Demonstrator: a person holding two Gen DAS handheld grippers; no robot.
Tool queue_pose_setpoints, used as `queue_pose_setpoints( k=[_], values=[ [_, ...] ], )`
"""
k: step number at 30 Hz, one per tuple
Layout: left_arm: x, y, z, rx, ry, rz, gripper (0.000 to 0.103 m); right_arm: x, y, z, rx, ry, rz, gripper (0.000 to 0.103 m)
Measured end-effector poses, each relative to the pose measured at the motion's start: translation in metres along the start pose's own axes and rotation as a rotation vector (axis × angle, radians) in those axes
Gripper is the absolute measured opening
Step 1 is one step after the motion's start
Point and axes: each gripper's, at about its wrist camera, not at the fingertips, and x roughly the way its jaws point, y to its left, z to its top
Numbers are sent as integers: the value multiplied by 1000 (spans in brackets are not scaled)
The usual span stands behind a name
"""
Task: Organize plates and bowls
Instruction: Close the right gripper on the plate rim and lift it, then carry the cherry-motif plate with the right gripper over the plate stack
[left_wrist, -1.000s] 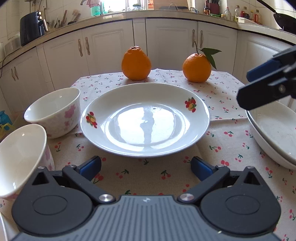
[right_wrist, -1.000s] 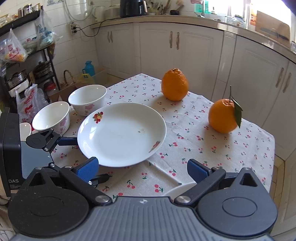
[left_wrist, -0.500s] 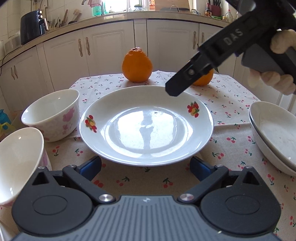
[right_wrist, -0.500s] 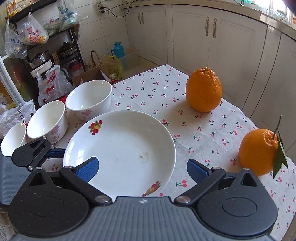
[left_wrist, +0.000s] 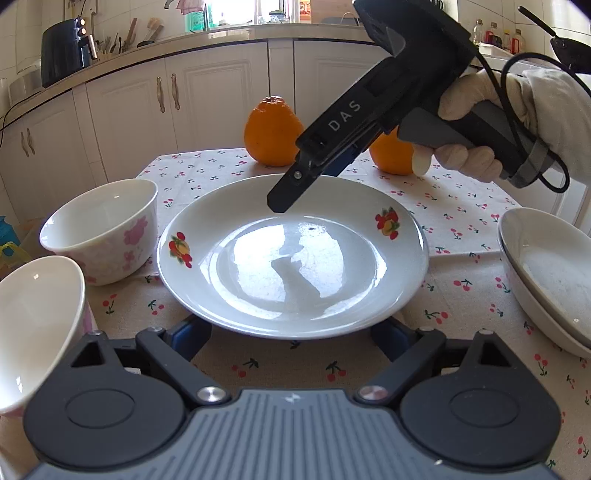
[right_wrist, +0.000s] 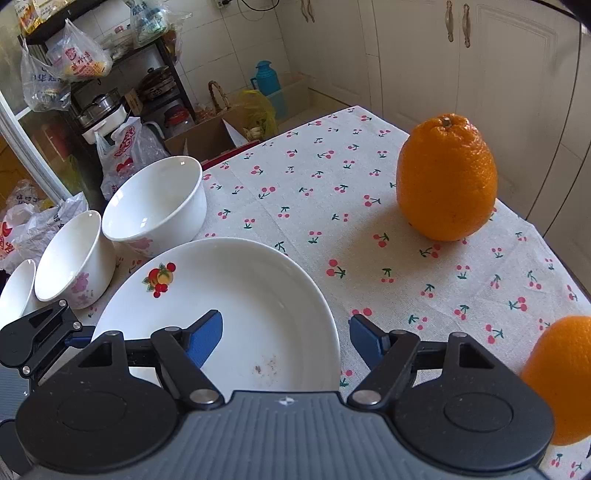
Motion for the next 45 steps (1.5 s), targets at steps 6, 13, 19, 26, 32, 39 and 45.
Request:
queue_pose_setpoints(
  k=[6, 13, 19, 26, 32, 39, 45],
  values=[
    [0, 1, 0, -5, 1, -9, 93, 7, 0, 0, 2, 17, 16, 81],
    [1, 2, 0, -5, 2, -10, 93, 6, 1, 1, -13, 32, 53, 75],
    [2, 1, 1, 9, 6, 1, 93, 3, -7, 2, 19, 26, 110, 75],
    [0, -1, 2, 54, 11, -2, 93, -5, -7, -2, 31, 24, 123, 75],
    [-7, 0, 2, 85, 14, -27, 92, -17, -6, -6, 50, 7, 136, 75],
    [-22, -3, 8, 113, 8, -60, 92, -36, 5, -16, 72, -20, 116, 75],
    [-40, -9, 9, 148, -4, -88, 92, -60, 17, -29, 82, -43, 86, 75]
  ],
)
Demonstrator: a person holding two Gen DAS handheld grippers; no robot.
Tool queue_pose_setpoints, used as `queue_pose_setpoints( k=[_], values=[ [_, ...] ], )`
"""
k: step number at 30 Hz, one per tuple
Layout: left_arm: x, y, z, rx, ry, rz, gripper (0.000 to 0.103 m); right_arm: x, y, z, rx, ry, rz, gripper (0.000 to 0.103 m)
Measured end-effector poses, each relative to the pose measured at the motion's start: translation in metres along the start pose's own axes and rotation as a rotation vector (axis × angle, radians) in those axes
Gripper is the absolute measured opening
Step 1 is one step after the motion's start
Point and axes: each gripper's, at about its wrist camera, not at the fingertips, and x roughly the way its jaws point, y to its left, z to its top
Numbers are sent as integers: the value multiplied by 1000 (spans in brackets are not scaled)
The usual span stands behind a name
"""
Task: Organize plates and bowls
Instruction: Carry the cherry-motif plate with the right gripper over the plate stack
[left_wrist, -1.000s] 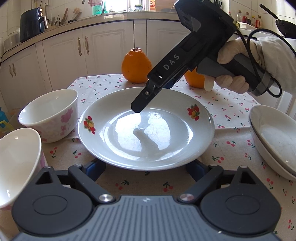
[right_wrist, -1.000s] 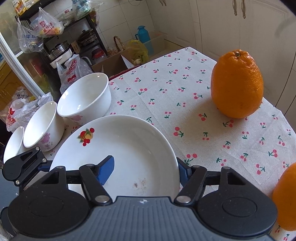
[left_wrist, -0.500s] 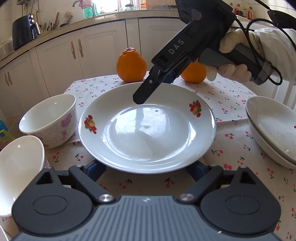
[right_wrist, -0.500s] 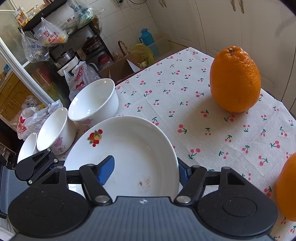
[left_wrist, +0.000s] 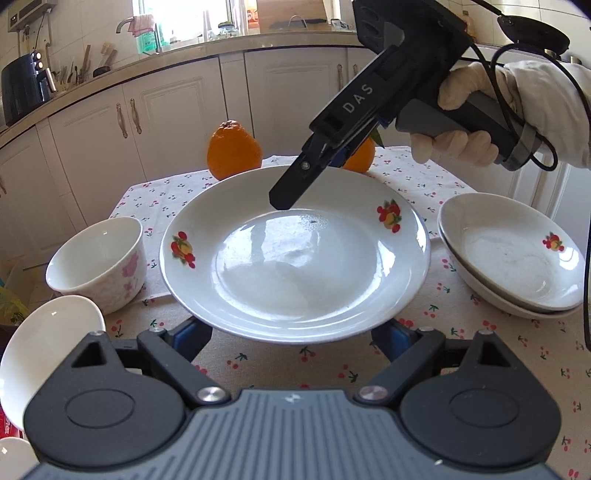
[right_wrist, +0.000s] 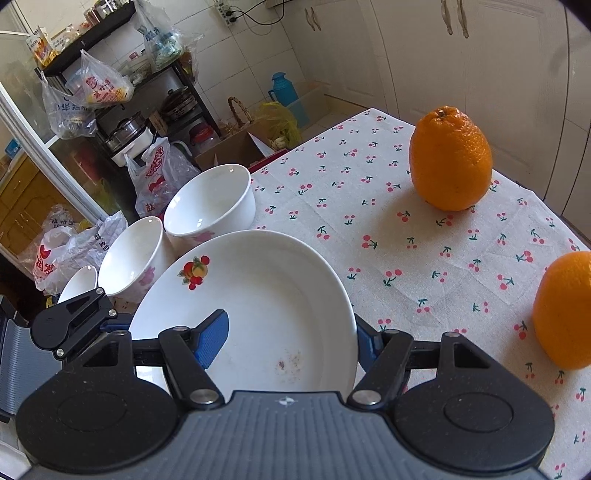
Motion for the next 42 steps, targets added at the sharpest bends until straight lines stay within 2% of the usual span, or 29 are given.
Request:
queue_pose_setpoints(
  k=[14, 31, 42],
  values=[
    [-30, -32, 5, 75, -16, -88, 92, -62, 30, -49, 43, -89, -81, 75],
    [-32, -81, 7, 194, 3, -223, 92, -115, 32, -126, 150, -145, -185, 76],
    [-26, -112, 8, 257, 7, -293, 92, -136, 21, -166, 231, -173, -235, 76]
  ],
)
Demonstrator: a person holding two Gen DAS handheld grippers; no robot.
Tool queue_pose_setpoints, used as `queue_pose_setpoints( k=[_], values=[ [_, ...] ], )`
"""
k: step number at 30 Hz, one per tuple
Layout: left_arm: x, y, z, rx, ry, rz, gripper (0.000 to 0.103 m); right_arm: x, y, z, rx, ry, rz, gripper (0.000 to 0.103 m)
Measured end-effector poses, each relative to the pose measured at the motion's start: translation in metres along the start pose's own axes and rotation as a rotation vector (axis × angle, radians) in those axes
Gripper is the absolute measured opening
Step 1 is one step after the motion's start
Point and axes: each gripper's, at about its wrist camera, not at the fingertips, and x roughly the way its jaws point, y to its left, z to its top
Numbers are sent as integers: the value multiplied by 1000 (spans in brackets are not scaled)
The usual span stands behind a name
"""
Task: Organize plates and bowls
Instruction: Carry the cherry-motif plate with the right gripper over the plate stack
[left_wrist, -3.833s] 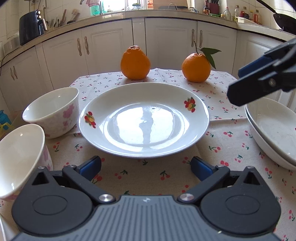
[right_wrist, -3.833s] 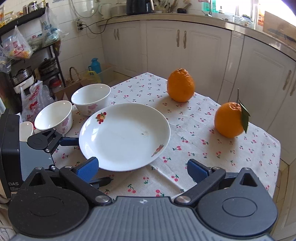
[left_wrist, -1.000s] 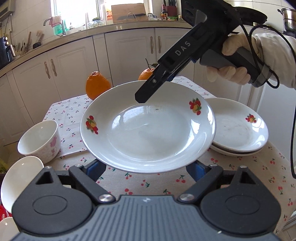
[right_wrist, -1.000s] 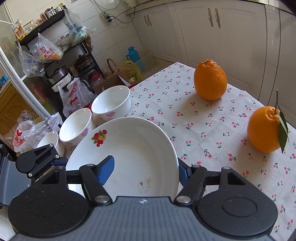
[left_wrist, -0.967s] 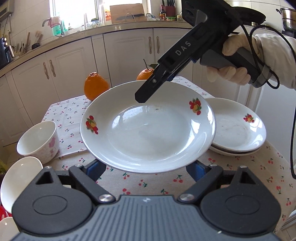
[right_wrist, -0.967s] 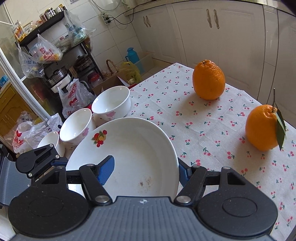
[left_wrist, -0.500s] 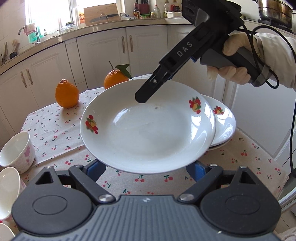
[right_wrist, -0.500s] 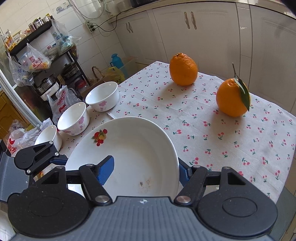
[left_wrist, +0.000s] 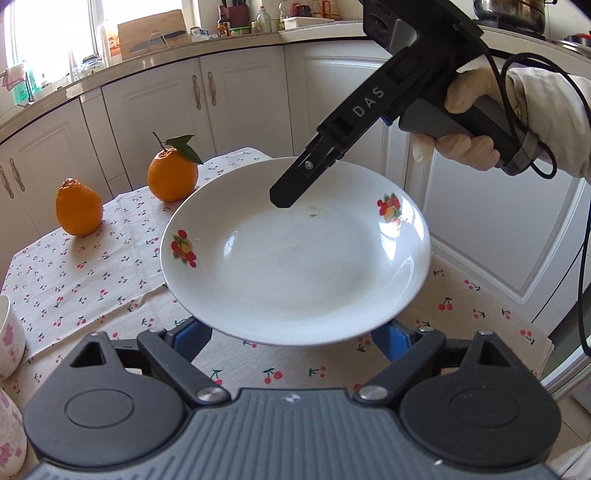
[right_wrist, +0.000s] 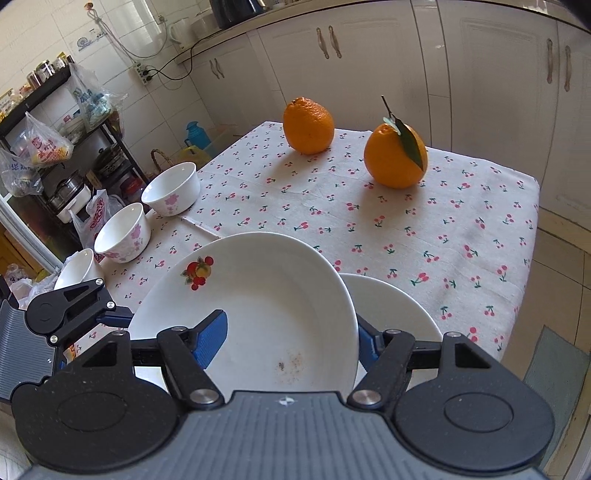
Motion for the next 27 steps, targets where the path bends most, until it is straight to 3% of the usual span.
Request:
queue_pose_setpoints(
  k=[27],
  values=[
    [28, -6, 11, 28, 14, -72, 93, -6, -30, -28, 77, 11, -59, 78]
  ],
)
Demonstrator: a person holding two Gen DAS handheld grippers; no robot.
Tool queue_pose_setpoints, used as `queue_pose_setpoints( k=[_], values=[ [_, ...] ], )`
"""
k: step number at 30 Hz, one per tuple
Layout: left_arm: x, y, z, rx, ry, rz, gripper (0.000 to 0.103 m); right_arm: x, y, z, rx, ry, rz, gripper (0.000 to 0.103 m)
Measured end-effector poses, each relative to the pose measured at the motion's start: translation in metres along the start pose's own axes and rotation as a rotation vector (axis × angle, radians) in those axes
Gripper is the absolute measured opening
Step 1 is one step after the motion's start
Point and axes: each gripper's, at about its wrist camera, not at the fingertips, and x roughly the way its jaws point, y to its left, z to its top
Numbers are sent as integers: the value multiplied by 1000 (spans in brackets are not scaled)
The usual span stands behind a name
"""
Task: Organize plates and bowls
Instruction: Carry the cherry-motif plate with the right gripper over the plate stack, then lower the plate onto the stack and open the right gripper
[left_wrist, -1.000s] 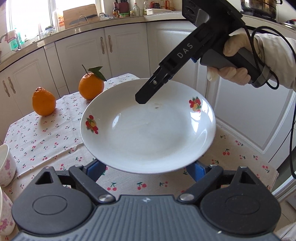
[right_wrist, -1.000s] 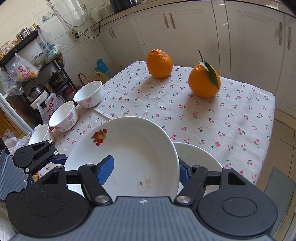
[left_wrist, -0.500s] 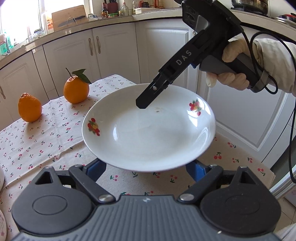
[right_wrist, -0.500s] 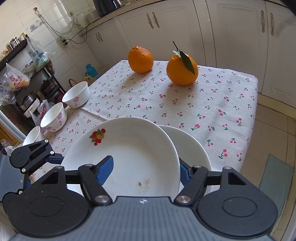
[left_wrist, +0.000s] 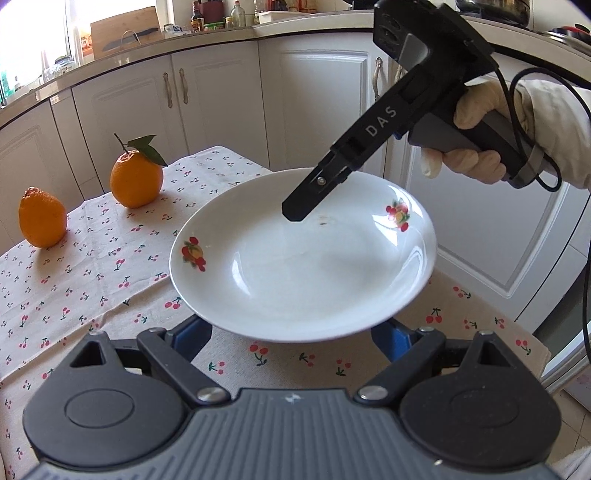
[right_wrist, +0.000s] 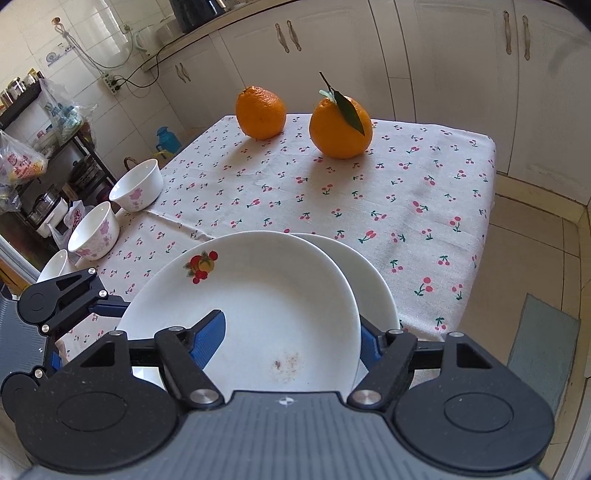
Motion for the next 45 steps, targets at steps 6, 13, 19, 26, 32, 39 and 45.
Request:
queue_pose_setpoints(
  k=[6, 13, 19, 26, 32, 39, 45],
  values=[
    [5, 3, 1, -8, 2, -8, 93, -1, -2, -3, 2, 8, -17, 78],
    [9, 6, 1, -11, 3, -29, 94, -5, -2, -6, 5, 14, -32, 78],
    [10, 10, 1, -21, 5, -38, 95, -8, 0, -10, 6, 24, -57, 79],
    [11, 11, 0, -22, 2, -46, 95, -16, 2, -11, 12, 14, -74, 80],
    [11, 11, -2, -18, -5, -47, 95, -17, 7, -12, 2, 23, -101, 81],
    [8, 11, -3, -12, -16, -47, 95, -18, 11, -14, 3, 32, -126, 84],
    [6, 10, -5, -4, -22, -45, 95, -18, 15, -17, -3, 52, -164, 88]
  ],
)
